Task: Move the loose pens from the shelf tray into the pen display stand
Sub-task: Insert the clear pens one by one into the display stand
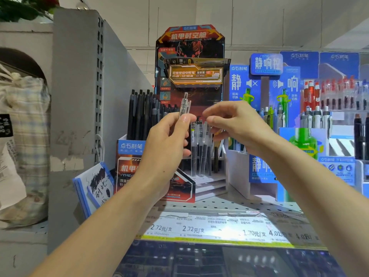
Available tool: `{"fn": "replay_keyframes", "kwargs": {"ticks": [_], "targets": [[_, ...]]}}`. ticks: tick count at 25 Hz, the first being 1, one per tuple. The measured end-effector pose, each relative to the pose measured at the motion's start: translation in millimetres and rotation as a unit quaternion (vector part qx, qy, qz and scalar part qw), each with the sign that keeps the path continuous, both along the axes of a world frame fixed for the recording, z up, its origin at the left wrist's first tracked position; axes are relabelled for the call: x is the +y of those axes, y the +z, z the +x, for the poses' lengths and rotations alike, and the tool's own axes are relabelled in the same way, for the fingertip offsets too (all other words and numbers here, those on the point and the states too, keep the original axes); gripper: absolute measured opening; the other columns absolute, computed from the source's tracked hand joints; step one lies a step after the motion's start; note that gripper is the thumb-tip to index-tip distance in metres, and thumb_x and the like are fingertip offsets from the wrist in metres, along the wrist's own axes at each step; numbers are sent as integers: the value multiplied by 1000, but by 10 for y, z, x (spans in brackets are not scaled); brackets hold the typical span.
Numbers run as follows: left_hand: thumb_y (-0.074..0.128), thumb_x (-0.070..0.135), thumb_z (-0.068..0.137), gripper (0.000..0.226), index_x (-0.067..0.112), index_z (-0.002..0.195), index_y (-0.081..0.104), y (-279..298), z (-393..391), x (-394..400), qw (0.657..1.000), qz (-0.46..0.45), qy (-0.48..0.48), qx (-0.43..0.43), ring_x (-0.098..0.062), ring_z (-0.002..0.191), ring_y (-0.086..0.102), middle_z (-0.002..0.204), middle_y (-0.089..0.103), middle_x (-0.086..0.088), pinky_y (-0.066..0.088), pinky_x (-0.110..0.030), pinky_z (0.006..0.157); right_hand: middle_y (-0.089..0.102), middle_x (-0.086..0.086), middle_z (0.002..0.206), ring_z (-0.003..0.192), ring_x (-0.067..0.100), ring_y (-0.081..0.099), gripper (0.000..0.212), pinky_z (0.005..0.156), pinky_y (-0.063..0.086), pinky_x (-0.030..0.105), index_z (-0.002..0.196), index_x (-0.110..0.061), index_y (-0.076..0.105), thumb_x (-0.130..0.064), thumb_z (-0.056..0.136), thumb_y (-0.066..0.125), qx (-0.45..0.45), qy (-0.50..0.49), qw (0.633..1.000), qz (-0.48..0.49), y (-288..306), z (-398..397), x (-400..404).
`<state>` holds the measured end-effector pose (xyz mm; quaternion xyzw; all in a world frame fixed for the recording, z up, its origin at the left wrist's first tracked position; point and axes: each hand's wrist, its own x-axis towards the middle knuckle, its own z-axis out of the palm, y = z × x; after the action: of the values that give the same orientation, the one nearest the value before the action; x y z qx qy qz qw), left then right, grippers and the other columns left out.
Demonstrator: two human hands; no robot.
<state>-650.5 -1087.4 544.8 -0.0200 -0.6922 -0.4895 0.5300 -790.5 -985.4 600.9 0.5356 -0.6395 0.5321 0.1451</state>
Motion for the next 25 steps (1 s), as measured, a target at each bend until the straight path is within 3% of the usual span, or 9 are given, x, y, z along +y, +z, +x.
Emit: {"fn": "replay_keyframes", "kwargs": {"ticks": [6, 9, 12, 14, 17, 20, 22, 24, 25], "targets": [[51, 36, 103, 23, 38, 107, 73, -19, -22, 13, 1000, -13, 11, 13, 3, 70, 55, 72, 58, 15, 54, -17, 65, 51, -22, 44, 50, -2, 50, 8, 52, 52, 17, 96, -19, 79, -20, 94, 71, 82, -83, 993, 12, 24, 40, -60], [47, 37, 104, 25, 36, 114, 70, -32, -28, 55, 1000, -19, -13, 9, -2, 64, 54, 71, 60, 8, 55, -19, 61, 57, -20, 54, 55, -2, 50, 11, 53, 46, 19, 101, -20, 78, -22, 95, 70, 79, -77, 994, -19, 13, 80, -8], [41, 41, 106, 26, 47, 122, 61, -85, -48, 120, 997, -14, -78, -15, -8, 50, 43, 65, 55, 1, 41, -20, 43, 59, 0, 76, 64, 8, 50, 19, 51, 44, 23, 97, -15, 77, -30, 98, 66, -46, 96, 992, -65, -42, 176, 109], [37, 43, 107, 26, 56, 121, 54, -129, -98, 170, 995, -31, -87, -37, -5, 46, 37, 64, 51, 3, 32, -19, 42, 57, -1, 77, 62, 9, 47, 24, 52, 44, 22, 95, -12, 76, -33, 97, 65, -81, 182, 980, -22, -99, 222, 185], [36, 37, 108, 34, 52, 138, 39, -173, -189, 250, 993, -37, -99, -58, -3, 47, 43, 65, 55, 7, 35, -18, 44, 60, -1, 74, 63, 11, 49, 24, 54, 45, 21, 103, -3, 74, -24, 96, 66, -77, 172, 982, 9, -166, 216, 230], [47, 27, 106, 53, 43, 151, 25, -244, -196, 293, 990, -23, -114, -76, -4, 54, 58, 72, 68, 5, 49, -20, 50, 61, 2, 73, 65, 13, 55, 22, 54, 51, 22, 106, 3, 72, -15, 97, 63, -116, 159, 980, -19, -123, 164, 293], [54, 30, 102, 55, 37, 151, 29, -331, -129, 285, 990, -32, -83, -109, -7, 64, 68, 82, 73, 4, 58, -25, 62, 60, 0, 69, 64, 11, 56, 19, 56, 56, 23, 105, 2, 71, -13, 98, 61, -130, 144, 978, -71, -55, 108, 354], [59, 32, 99, 43, 27, 140, 47, -426, -39, 261, 987, -61, -39, -142, -8, 75, 72, 88, 74, 3, 63, -33, 72, 59, -2, 68, 62, 9, 56, 19, 57, 57, 24, 105, 1, 70, -15, 100, 60, -121, 116, 980, -110, -25, 47, 368], [61, 31, 98, 33, 27, 131, 56, -484, 8, 240, 983, -90, -12, -156, -7, 80, 71, 89, 73, 4, 62, -31, 74, 59, -2, 68, 61, 9, 56, 18, 57, 57, 24, 105, -1, 70, -16, 101, 60, -110, 102, 982, -115, -39, 30, 348]]}}
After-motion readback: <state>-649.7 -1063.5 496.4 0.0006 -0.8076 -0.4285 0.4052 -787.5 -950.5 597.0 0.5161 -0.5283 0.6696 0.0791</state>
